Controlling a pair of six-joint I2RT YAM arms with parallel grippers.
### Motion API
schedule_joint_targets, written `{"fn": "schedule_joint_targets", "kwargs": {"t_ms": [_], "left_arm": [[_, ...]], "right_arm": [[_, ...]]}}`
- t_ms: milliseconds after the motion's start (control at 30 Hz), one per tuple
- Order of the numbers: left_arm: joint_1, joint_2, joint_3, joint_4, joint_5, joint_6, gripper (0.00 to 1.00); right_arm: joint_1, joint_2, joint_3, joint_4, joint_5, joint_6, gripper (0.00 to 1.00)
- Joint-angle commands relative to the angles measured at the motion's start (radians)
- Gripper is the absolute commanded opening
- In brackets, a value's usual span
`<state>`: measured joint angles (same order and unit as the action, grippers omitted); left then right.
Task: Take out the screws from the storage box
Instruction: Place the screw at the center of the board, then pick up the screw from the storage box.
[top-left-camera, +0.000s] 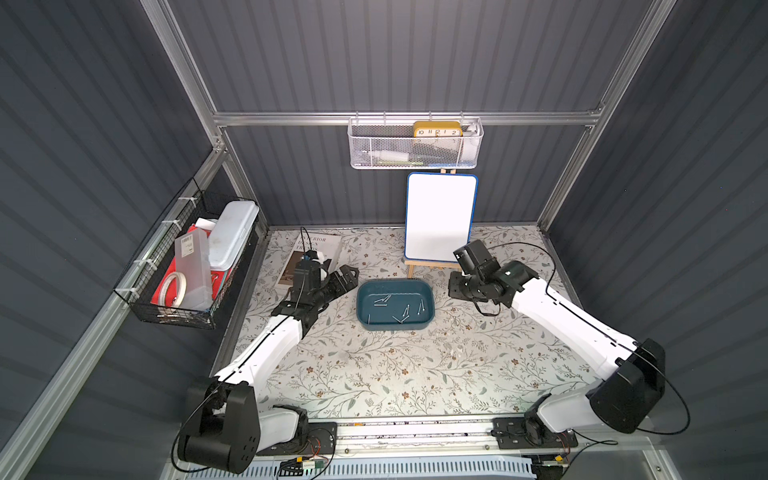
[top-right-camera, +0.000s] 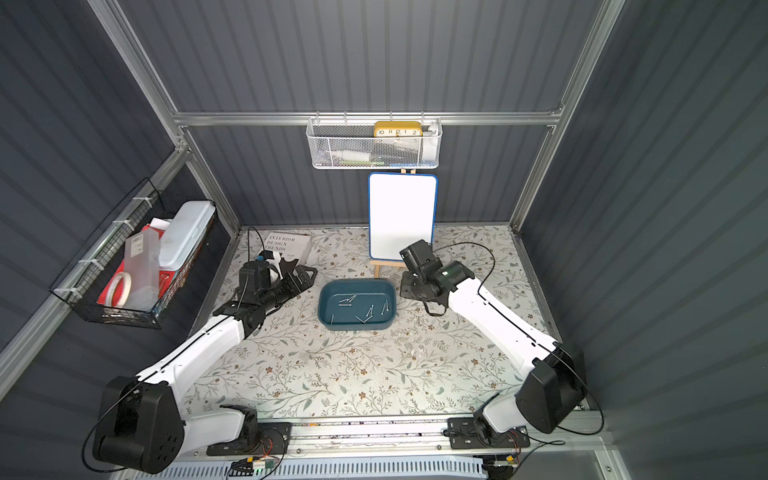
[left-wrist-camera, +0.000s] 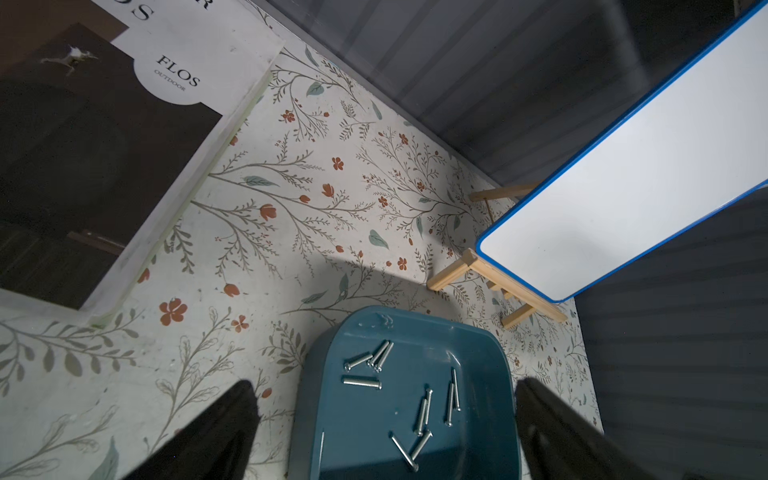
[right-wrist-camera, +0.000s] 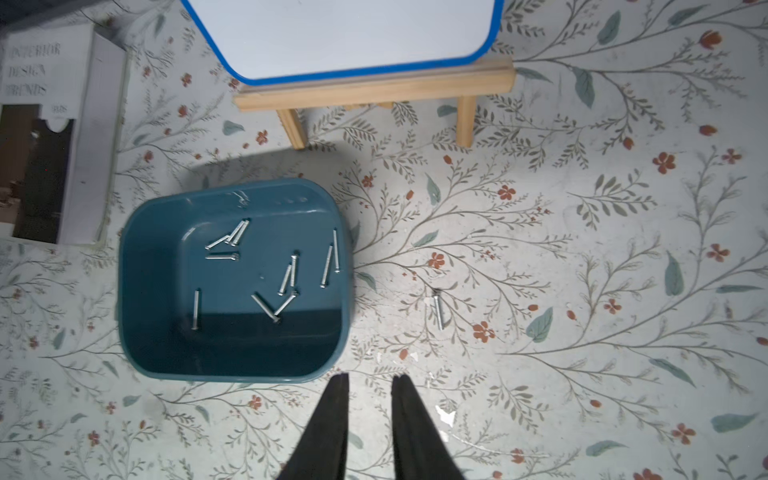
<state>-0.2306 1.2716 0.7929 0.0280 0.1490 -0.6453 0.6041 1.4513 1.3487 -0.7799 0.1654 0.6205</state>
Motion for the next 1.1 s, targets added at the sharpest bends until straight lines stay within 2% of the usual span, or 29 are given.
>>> {"fn": "schedule_joint_targets", "kwargs": {"t_ms": [0, 300, 567, 767, 967, 1067], "left_arm": [[-0.004, -0.037, 0.002, -0.008, -0.017, -0.024, 0.99], [-0.004, -0.085, -0.009, -0.036, -0.055, -0.047, 0.99], [-0.003, -0.101, 0.008, -0.04, -0.077, -0.08, 0.99], [-0.002, -0.117, -0.015, -0.021, -0.063, -0.103, 0.99], [-0.003, -0.129, -0.045, -0.043, -0.092, -0.139, 0.99], [-0.003, -0.141, -0.08, -0.018, -0.07, -0.166, 0.99]], "right_arm": [[0.071, 0.036, 0.049, -0.044, 0.043, 0.126, 0.23], [0.196, 0.261, 0.178, 0.017, 0.027, 0.195, 0.23], [0.212, 0.498, 0.365, 0.039, 0.029, 0.249, 0.23], [0.215, 0.687, 0.562, -0.042, 0.019, 0.252, 0.23], [0.23, 0.78, 0.649, -0.099, 0.048, 0.275, 0.26], [0.23, 0.812, 0.661, -0.092, 0.038, 0.282, 0.26]]}}
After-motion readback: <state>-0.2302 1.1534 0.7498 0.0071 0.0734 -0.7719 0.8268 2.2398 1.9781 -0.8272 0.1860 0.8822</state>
